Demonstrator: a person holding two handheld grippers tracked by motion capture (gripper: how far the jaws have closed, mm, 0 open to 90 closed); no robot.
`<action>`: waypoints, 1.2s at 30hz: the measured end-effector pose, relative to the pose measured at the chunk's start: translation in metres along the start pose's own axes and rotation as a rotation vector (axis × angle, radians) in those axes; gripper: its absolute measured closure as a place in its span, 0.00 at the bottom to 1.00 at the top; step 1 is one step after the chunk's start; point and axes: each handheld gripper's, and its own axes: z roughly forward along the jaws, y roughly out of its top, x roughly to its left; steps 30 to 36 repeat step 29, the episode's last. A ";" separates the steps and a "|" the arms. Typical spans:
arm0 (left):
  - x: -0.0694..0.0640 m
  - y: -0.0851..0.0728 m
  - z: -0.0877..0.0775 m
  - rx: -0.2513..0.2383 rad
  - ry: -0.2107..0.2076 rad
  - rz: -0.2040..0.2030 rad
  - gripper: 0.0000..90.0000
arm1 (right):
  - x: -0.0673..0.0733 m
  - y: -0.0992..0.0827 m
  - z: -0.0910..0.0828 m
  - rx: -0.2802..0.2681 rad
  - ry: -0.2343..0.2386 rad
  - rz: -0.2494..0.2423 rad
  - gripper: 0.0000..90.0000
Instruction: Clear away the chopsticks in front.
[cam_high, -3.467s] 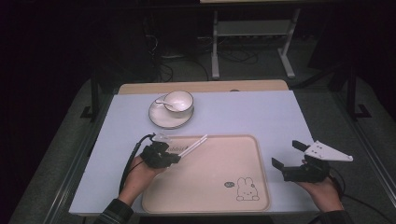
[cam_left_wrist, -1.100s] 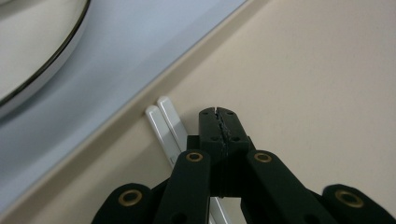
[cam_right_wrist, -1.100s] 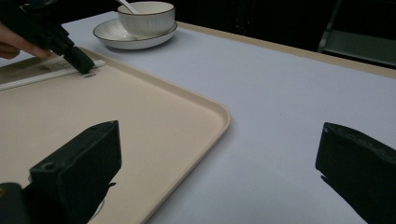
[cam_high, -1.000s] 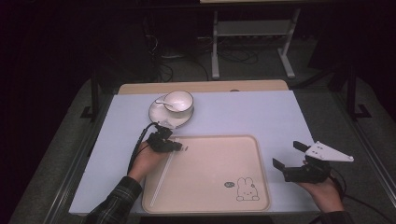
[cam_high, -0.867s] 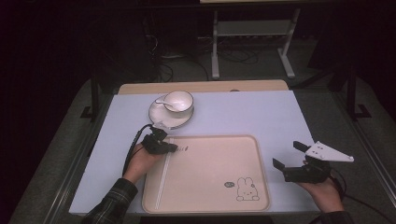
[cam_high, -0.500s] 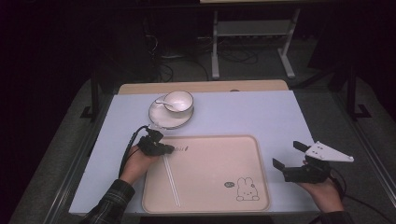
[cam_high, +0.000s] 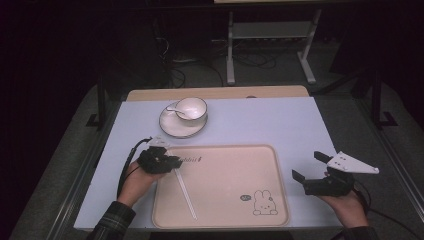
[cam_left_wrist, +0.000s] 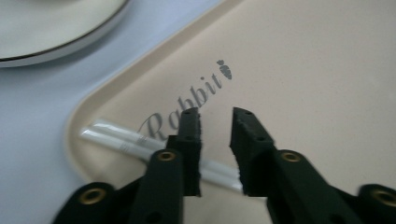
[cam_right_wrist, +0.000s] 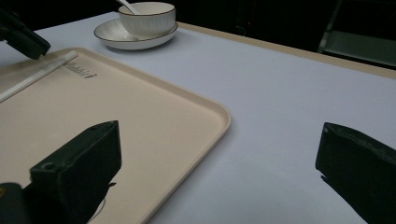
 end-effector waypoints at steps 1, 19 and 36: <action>0.000 -0.004 -0.006 -0.024 0.005 -0.005 0.73 | 0.000 0.000 0.000 0.000 0.000 0.000 0.00; 0.006 -0.068 -0.077 -0.254 0.109 -0.015 0.22 | 0.001 0.000 0.001 0.009 -0.002 -0.003 0.00; 0.005 -0.083 -0.083 -0.268 0.117 -0.020 0.20 | 0.002 -0.001 0.002 0.015 0.000 -0.006 0.00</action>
